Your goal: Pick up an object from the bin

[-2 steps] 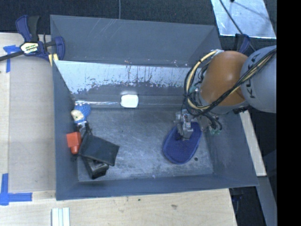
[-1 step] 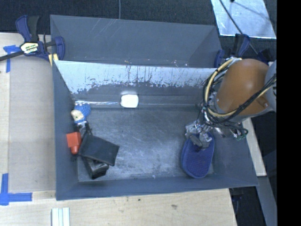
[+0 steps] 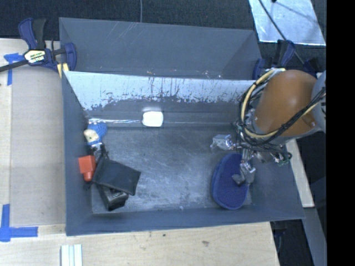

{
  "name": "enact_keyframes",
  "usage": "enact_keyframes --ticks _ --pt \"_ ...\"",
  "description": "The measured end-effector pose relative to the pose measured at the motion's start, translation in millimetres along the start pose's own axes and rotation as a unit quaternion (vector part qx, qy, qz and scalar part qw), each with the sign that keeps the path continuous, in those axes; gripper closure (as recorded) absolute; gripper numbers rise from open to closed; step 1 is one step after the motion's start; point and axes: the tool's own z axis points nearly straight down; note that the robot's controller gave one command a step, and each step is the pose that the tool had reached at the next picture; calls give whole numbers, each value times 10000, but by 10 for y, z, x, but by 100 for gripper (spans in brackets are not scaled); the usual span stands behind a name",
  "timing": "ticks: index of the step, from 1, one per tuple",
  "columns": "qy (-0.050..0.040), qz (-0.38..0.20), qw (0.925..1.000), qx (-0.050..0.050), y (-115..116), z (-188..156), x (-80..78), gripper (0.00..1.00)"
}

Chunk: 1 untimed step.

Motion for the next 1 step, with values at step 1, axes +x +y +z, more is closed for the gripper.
enact_keyframes --ticks 1 --pt "26 -604 9982 -27 -172 266 -62 0"
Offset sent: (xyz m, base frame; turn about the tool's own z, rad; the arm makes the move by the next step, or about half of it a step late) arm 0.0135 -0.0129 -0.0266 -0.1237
